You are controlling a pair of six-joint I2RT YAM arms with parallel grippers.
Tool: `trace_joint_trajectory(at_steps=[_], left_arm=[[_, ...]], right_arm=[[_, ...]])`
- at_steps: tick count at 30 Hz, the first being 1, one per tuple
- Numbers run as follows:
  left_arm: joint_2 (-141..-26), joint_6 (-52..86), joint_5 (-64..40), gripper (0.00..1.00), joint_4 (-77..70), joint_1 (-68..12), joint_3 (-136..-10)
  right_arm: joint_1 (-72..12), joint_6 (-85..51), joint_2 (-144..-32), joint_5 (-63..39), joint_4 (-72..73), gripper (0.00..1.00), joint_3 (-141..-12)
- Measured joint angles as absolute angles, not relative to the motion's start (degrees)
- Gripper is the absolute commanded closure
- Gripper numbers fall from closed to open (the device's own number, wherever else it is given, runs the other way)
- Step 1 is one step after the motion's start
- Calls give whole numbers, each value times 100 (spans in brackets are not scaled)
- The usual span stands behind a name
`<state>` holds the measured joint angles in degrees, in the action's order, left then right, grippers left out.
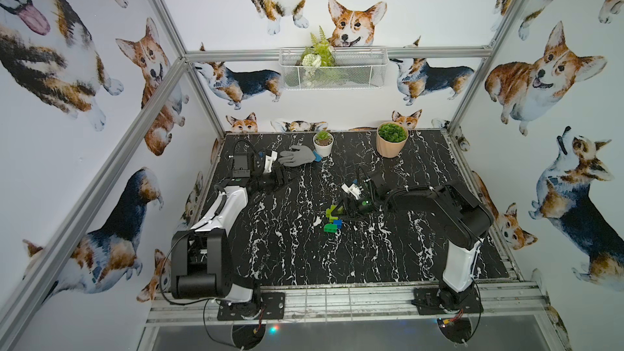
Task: Assemble the letter s with lego
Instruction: Adjust the lego brick at the center of the board, then reset both arms
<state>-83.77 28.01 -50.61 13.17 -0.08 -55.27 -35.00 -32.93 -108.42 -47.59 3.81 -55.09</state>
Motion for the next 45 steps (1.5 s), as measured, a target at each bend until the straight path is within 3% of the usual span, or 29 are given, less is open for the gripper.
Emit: trace_joint_trajectory(at_steps=[7,12,19,24,30,36,45], left_arm=[[-8114,2274,-4482,29,1699,-32,-5631],[-7443,1608,-3050,14,1826,-233,-5262],[-7074,1031,-781,6,1194,-344,-4154],[-7290,808,388,3,163,-344,-3522],[-8114,467,1256,0,-1533,-351,-3026],[-8519,340,1695,0,-2403,-373,-3157],[-8552,172,1870,0,-2838,-602,-3122]], right_arm=[[-3072,-2663,-10044,-4038,-910,8,-5544],[-2652,-1822,-9131,-3389,-1876,4,-5717],[-1763,-972,-7730,-2023,-2097,0,-5450],[-1129,-427,-7107,-773,-1420,0,-4687],[-375,-292,-7131,115,154,0,-3542],[-132,-292,-7516,255,1372,0,-3151],[-30,-309,-7861,36,2040,0,-3037]])
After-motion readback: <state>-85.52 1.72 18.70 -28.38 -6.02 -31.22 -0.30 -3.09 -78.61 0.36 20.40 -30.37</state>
